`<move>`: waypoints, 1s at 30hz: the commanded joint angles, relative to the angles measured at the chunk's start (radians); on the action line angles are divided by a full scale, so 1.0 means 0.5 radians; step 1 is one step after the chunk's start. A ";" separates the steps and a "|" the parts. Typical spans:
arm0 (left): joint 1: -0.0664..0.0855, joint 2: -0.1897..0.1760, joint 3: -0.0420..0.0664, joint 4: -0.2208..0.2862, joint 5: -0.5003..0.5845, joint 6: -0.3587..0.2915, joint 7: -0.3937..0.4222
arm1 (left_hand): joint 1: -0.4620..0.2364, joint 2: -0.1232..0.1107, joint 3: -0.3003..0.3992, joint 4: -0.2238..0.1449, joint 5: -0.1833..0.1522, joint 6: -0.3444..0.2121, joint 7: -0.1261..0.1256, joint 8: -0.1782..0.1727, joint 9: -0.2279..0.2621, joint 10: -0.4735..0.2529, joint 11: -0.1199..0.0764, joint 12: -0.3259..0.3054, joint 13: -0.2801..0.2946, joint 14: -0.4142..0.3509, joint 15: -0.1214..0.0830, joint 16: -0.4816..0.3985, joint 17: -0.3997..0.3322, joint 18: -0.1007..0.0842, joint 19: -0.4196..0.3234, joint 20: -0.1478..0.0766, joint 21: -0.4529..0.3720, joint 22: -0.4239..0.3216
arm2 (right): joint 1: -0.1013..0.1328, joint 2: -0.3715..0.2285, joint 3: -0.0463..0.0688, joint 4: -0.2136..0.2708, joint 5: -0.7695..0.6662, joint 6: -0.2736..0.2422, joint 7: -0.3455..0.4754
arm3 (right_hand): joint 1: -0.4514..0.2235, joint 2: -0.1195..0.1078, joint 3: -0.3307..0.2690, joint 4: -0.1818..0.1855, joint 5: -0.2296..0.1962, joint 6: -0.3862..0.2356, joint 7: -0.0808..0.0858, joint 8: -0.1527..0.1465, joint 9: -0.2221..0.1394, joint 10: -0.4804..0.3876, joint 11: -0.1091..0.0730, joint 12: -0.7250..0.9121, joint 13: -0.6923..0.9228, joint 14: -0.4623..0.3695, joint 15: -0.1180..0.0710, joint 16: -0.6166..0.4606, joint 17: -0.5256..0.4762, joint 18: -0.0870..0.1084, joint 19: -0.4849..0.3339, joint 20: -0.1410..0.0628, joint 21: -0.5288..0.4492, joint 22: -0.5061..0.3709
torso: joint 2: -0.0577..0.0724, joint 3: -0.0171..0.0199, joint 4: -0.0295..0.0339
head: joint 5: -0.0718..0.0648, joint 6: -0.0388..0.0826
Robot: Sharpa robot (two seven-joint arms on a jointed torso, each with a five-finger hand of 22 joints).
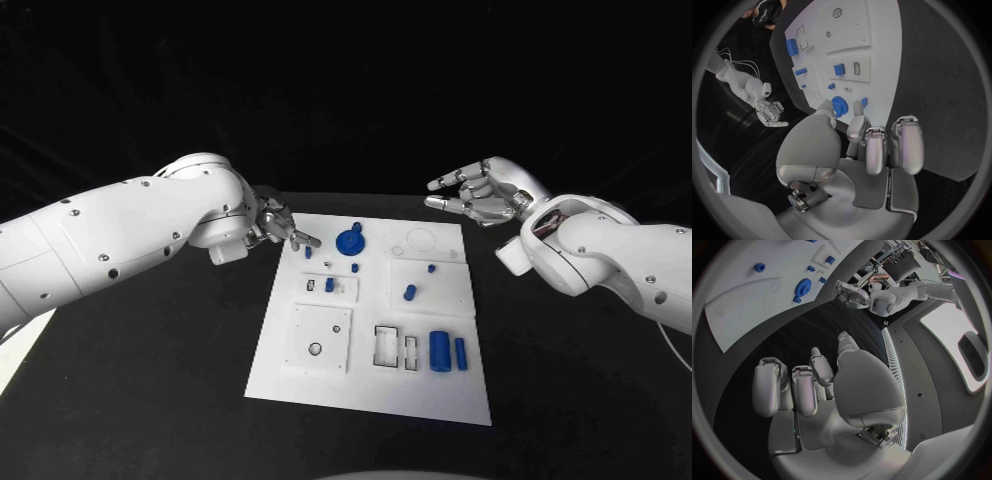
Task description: Assemble the parts on the task board
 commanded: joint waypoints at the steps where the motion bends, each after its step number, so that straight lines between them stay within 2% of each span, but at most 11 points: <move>1: 0.015 0.053 -0.004 -0.103 -0.089 0.159 -0.004 | 0.006 0.014 -0.010 0.001 -0.005 0.010 0.006 -0.011 -0.005 0.012 0.003 0.015 0.003 0.214 0.014 0.006 0.527 -0.012 0.041 0.018 0.001 0.072 | -0.002 0.007 0.000 -0.003 -0.013 0.005 0.000 | -0.012 0.004 -0.011 -0.003 -0.002 0.009 -0.007 0.010 0.003 -0.009 -0.002 -0.008 -0.003 0.146 -0.006 -0.009 0.274 0.024 -0.002 -0.007 -0.011 0.001 | -0.001 -0.0031 0.009 | 0.001 0.009; 3: 0.022 0.093 -0.013 -0.178 -0.110 0.160 0.000 | 0.007 0.018 -0.010 0.000 -0.005 0.014 0.006 -0.012 -0.008 0.013 0.003 0.016 0.003 0.214 0.014 0.006 0.527 -0.013 0.042 0.018 0.003 0.075 | -0.003 0.010 0.000 -0.006 -0.013 0.003 0.000 | -0.012 0.004 -0.011 -0.003 -0.002 0.009 -0.007 0.010 0.003 -0.009 -0.002 -0.008 -0.003 0.146 -0.006 -0.009 0.274 0.024 -0.002 -0.007 -0.011 0.001 | 0.000 -0.0034 0.006 | 0.003 0.012; 5: 0.028 0.131 -0.026 -0.247 -0.132 0.162 0.005 | 0.011 0.022 -0.012 -0.001 -0.006 0.018 0.005 -0.014 -0.013 0.012 0.003 0.015 0.000 0.214 0.014 0.006 0.527 -0.013 0.042 0.019 0.003 0.075 | -0.003 0.013 0.000 -0.009 -0.013 0.001 -0.001 | -0.012 0.004 -0.011 -0.003 -0.002 0.009 -0.007 0.010 0.003 -0.009 -0.002 -0.008 -0.003 0.146 -0.006 -0.009 0.274 0.024 -0.002 -0.007 -0.011 0.001 | 0.002 -0.0057 0.007 | 0.004 0.014; 10: 0.034 0.225 -0.054 -0.398 -0.174 0.164 0.018 | 0.017 0.023 -0.016 -0.002 -0.009 0.025 0.005 -0.017 -0.021 0.014 0.003 0.016 0.000 0.214 0.014 0.006 0.527 -0.014 0.044 0.019 0.006 0.081 | -0.004 0.022 0.000 -0.014 -0.013 -0.001 0.001 | -0.012 0.008 -0.012 -0.003 0.001 0.008 -0.007 0.010 0.002 -0.011 -0.002 -0.011 -0.006 0.146 -0.006 -0.010 0.272 0.025 -0.003 -0.007 -0.014 -0.003 | 0.003 -0.0040 0.001 | 0.017 0.016; 14: 0.033 0.285 -0.074 -0.480 -0.183 0.163 0.030 | 0.025 0.028 -0.019 -0.003 -0.010 0.034 0.004 -0.020 -0.030 0.018 0.002 0.020 0.004 0.214 0.014 0.006 0.527 -0.015 0.047 0.019 0.011 0.089 | -0.007 0.029 0.000 -0.017 -0.013 -0.001 0.002 | -0.012 0.010 -0.013 -0.003 0.002 0.008 -0.007 0.010 0.002 -0.011 -0.002 -0.011 -0.006 0.146 -0.006 -0.010 0.272 0.025 -0.004 -0.007 -0.014 -0.003 | 0.011 -0.0103 -0.005 | 0.023 0.022; 21: 0.022 0.354 -0.093 -0.549 -0.170 0.150 0.066 | 0.026 0.037 -0.027 0.000 -0.012 0.049 0.002 -0.025 -0.044 0.027 0.000 0.030 0.012 0.214 0.013 0.006 0.527 -0.018 0.052 0.019 0.019 0.103 | -0.011 0.040 0.000 -0.023 -0.012 0.001 0.004 | -0.012 0.010 -0.013 -0.003 0.002 0.008 -0.007 0.010 0.002 -0.011 -0.002 -0.011 -0.006 0.146 -0.006 -0.010 0.272 0.025 -0.004 -0.007 -0.014 -0.003 | 0.022 -0.0173 -0.012 | 0.026 0.027; 30: 0.018 0.395 -0.099 -0.565 -0.150 0.167 0.091 | 0.024 0.057 -0.036 0.000 -0.012 0.068 -0.001 -0.031 -0.062 0.039 -0.002 0.042 0.023 0.214 0.011 0.006 0.527 -0.021 0.057 0.018 0.029 0.118 | -0.013 0.049 0.000 -0.028 -0.012 0.004 0.005 | -0.012 0.010 -0.013 -0.003 0.002 0.008 -0.007 0.010 0.002 -0.011 -0.002 -0.011 -0.006 0.146 -0.006 -0.010 0.272 0.025 -0.004 -0.007 -0.014 -0.003 | 0.018 -0.0137 -0.011 | 0.029 0.023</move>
